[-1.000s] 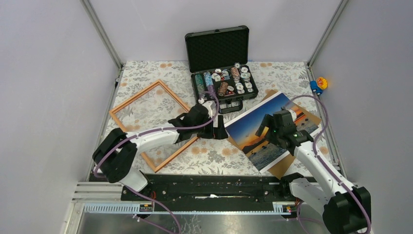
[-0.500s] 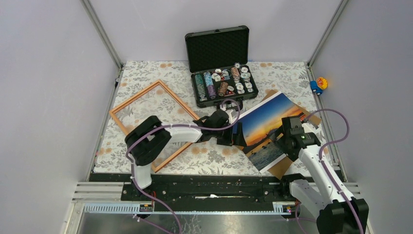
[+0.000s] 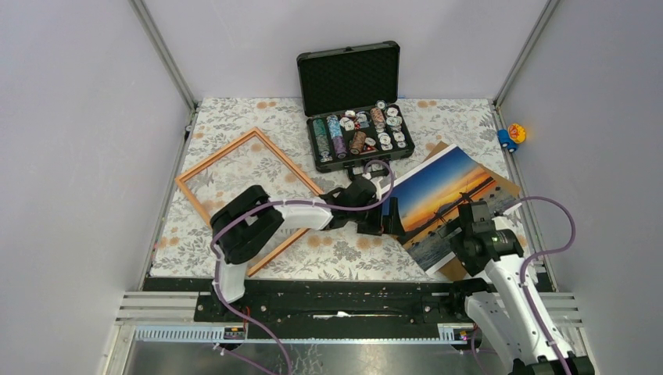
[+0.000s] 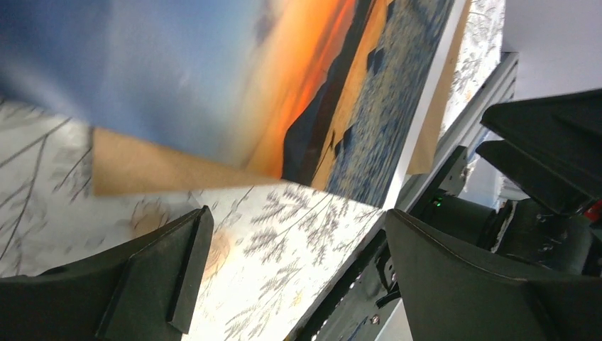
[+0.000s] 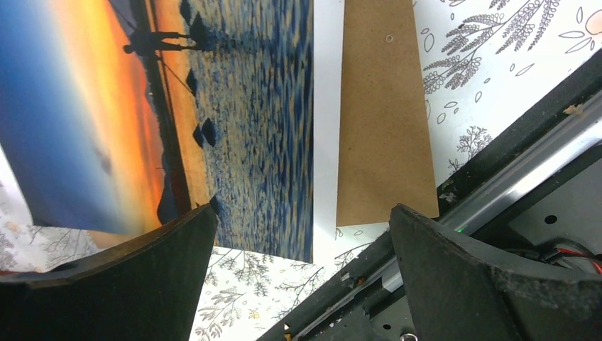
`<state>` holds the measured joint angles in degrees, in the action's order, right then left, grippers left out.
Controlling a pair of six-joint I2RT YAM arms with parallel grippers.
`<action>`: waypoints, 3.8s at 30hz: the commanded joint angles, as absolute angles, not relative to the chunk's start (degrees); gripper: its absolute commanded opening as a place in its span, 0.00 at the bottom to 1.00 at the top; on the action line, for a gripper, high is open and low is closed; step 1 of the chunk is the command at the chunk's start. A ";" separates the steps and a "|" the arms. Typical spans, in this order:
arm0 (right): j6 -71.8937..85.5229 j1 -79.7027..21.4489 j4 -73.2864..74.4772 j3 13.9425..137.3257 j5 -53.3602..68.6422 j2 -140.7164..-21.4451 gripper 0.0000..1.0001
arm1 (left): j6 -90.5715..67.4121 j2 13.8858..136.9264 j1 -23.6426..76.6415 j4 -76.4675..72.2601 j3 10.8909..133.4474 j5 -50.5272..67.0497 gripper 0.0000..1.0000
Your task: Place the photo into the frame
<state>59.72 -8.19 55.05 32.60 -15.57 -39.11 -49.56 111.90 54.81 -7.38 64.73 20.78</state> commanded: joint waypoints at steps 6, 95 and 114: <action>63.48 -7.91 49.81 30.47 -18.67 -49.33 1.00 | -45.14 104.61 55.29 -9.94 63.66 19.45 0.99; 57.21 2.02 47.06 23.77 10.87 -39.17 0.76 | -49.83 118.85 53.87 -16.82 64.12 18.18 0.99; 61.40 2.07 36.22 13.81 16.42 -31.09 0.67 | -49.66 118.35 53.81 -17.65 63.25 17.67 0.99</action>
